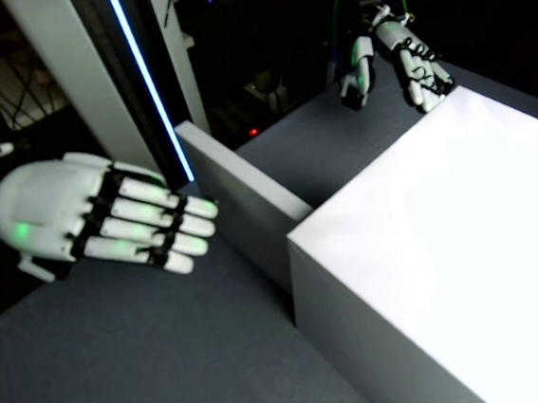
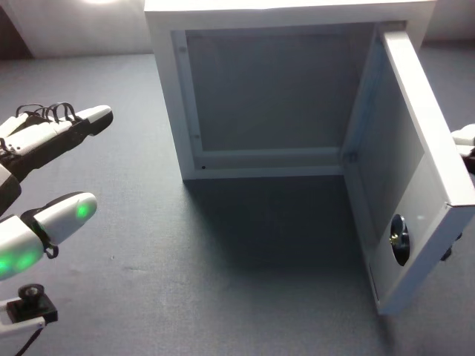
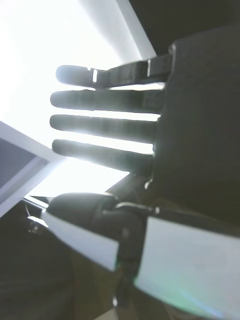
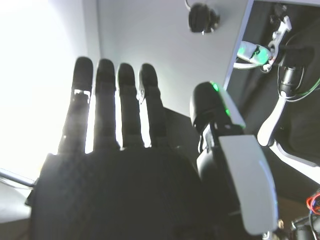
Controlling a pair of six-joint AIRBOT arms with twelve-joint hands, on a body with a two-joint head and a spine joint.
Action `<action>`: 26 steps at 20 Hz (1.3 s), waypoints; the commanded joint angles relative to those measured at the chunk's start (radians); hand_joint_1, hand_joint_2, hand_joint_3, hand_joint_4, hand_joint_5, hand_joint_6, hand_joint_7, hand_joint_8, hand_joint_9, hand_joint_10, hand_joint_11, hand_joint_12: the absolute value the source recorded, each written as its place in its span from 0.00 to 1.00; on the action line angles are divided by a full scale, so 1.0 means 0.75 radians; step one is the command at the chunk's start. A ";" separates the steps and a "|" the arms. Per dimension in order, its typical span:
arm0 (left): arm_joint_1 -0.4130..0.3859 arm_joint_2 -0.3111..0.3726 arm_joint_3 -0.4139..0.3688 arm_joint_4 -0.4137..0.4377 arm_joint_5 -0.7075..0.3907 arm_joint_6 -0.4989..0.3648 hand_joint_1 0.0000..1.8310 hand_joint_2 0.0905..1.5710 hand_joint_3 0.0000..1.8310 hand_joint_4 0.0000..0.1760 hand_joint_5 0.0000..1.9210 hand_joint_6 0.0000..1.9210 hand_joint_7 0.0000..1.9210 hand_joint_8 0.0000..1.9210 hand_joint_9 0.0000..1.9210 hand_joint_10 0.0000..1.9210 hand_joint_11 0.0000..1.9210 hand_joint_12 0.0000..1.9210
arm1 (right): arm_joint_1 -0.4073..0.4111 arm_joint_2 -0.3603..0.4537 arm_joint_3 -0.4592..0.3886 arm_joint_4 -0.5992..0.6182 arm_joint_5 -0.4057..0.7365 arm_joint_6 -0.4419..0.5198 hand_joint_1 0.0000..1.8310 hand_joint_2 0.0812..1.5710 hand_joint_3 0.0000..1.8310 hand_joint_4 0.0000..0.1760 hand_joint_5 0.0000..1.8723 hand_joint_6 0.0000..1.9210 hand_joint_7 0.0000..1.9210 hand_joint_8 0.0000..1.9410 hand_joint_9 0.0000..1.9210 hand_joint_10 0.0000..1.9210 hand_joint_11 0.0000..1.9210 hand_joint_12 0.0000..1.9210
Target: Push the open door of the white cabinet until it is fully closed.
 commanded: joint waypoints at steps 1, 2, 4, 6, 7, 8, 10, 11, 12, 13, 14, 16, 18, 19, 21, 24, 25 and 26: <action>0.001 0.006 -0.002 -0.015 -0.181 -0.014 0.18 0.93 0.00 0.00 0.13 0.00 0.15 0.00 0.15 0.00 0.00 0.54 | 0.022 -0.006 0.006 0.002 0.130 0.014 0.19 0.89 0.00 0.00 0.20 0.00 0.17 0.00 0.18 0.02 0.00 0.60; 0.012 0.008 -0.004 -0.023 -0.191 -0.014 0.16 0.94 0.00 0.00 0.12 0.00 0.15 0.00 0.15 0.00 0.00 0.53 | 0.040 -0.015 0.012 -0.011 0.113 0.020 0.19 0.89 0.00 0.00 0.19 0.00 0.17 0.00 0.18 0.02 0.00 0.60; 0.032 0.011 -0.008 -0.040 -0.212 -0.014 0.12 0.94 0.00 0.00 0.12 0.00 0.14 0.00 0.15 0.00 0.00 0.52 | 0.068 -0.031 0.021 -0.032 0.088 0.026 0.21 0.89 0.00 0.00 0.20 0.00 0.18 0.00 0.18 0.02 0.00 0.59; 0.040 0.013 -0.010 -0.048 -0.219 -0.014 0.11 0.93 0.00 0.00 0.11 0.00 0.14 0.00 0.14 0.00 0.00 0.56 | 0.086 -0.042 0.027 -0.049 0.071 0.034 0.22 0.89 0.00 0.00 0.20 0.00 0.16 0.00 0.18 0.01 0.00 0.60; 0.041 0.013 -0.010 -0.051 -0.222 -0.014 0.11 0.93 0.00 0.00 0.11 0.00 0.14 0.00 0.15 0.00 0.00 0.57 | 0.097 -0.049 0.031 -0.058 0.061 0.037 0.23 0.89 0.00 0.00 0.20 0.00 0.16 0.00 0.18 0.01 0.00 0.60; 0.041 0.013 -0.011 -0.054 -0.225 -0.014 0.11 0.93 0.00 0.00 0.11 0.00 0.14 0.00 0.15 0.00 0.00 0.57 | 0.109 -0.055 0.035 -0.067 0.050 0.041 0.22 0.89 0.00 0.00 0.19 0.00 0.15 0.00 0.16 0.01 0.00 0.59; 0.045 0.014 -0.012 -0.062 -0.230 -0.014 0.08 0.93 0.00 0.00 0.11 0.00 0.13 0.00 0.14 0.00 0.00 0.55 | 0.141 -0.075 0.047 -0.090 0.026 0.049 0.21 0.89 0.00 0.00 0.18 0.00 0.15 0.00 0.16 0.01 0.00 0.58; 0.047 0.014 -0.012 -0.064 -0.230 -0.014 0.10 0.93 0.00 0.00 0.11 0.00 0.13 0.00 0.14 0.00 0.00 0.54 | 0.156 -0.085 0.052 -0.098 0.018 0.051 0.21 0.89 0.00 0.00 0.18 0.00 0.15 0.00 0.16 0.01 0.00 0.60; 0.048 0.015 -0.012 -0.065 -0.231 -0.014 0.13 0.93 0.00 0.00 0.12 0.00 0.14 0.00 0.14 0.00 0.00 0.55 | 0.168 -0.095 0.059 -0.105 0.010 0.053 0.21 0.88 0.00 0.00 0.18 0.00 0.16 0.00 0.17 0.01 0.00 0.62; 0.048 0.016 -0.013 -0.066 -0.231 -0.014 0.14 0.92 0.00 0.00 0.12 0.00 0.14 0.00 0.15 0.00 0.00 0.55 | 0.181 -0.108 0.068 -0.114 0.003 0.060 0.22 0.88 0.00 0.00 0.19 0.00 0.16 0.00 0.16 0.01 0.00 0.64; 0.048 0.016 -0.012 -0.066 -0.231 -0.014 0.13 0.92 0.00 0.00 0.12 0.00 0.14 0.00 0.15 0.00 0.00 0.54 | 0.193 -0.117 0.072 -0.119 -0.002 0.061 0.21 0.88 0.00 0.00 0.19 0.00 0.15 0.00 0.16 0.01 0.00 0.65; 0.049 0.017 -0.012 -0.067 -0.231 -0.013 0.15 0.92 0.00 0.00 0.12 0.00 0.14 0.00 0.14 0.00 0.00 0.54 | 0.213 -0.130 0.079 -0.128 -0.010 0.062 0.20 0.89 0.00 0.00 0.18 0.00 0.15 0.00 0.16 0.00 0.00 0.64; 0.049 0.017 -0.012 -0.069 -0.231 -0.013 0.15 0.92 0.00 0.00 0.12 0.00 0.15 0.00 0.16 0.00 0.00 0.56 | 0.247 -0.148 0.091 -0.150 -0.034 0.068 0.18 0.90 0.00 0.00 0.18 0.00 0.15 0.00 0.15 0.00 0.00 0.60; 0.051 0.017 -0.012 -0.071 -0.231 -0.013 0.15 0.92 0.00 0.00 0.12 0.00 0.15 0.00 0.15 0.00 0.00 0.56 | 0.270 -0.161 0.099 -0.165 -0.051 0.075 0.17 0.90 0.00 0.00 0.17 0.00 0.14 0.00 0.14 0.00 0.00 0.58; 0.054 0.017 -0.013 -0.073 -0.231 -0.013 0.16 0.92 0.00 0.00 0.12 0.00 0.15 0.00 0.15 0.00 0.00 0.52 | 0.308 -0.186 0.116 -0.190 -0.078 0.086 0.20 0.90 0.00 0.00 0.16 0.00 0.14 0.00 0.14 0.01 0.00 0.56; 0.056 0.020 -0.013 -0.076 -0.231 -0.013 0.14 0.92 0.00 0.00 0.12 0.00 0.14 0.00 0.13 0.00 0.00 0.45 | 0.360 -0.224 0.138 -0.225 -0.105 0.101 0.20 0.89 0.00 0.00 0.14 0.00 0.12 0.00 0.12 0.00 0.00 0.56; 0.056 0.020 -0.013 -0.079 -0.231 -0.013 0.14 0.92 0.00 0.00 0.12 0.00 0.15 0.00 0.14 0.00 0.00 0.45 | 0.376 -0.235 0.145 -0.236 -0.112 0.105 0.20 0.89 0.00 0.00 0.14 0.00 0.12 0.00 0.12 0.00 0.00 0.54; 0.056 0.020 -0.013 -0.081 -0.231 -0.013 0.14 0.92 0.00 0.00 0.12 0.00 0.14 0.00 0.14 0.00 0.00 0.45 | 0.386 -0.242 0.149 -0.243 -0.117 0.109 0.19 0.88 0.00 0.00 0.13 0.00 0.11 0.00 0.12 0.00 0.00 0.53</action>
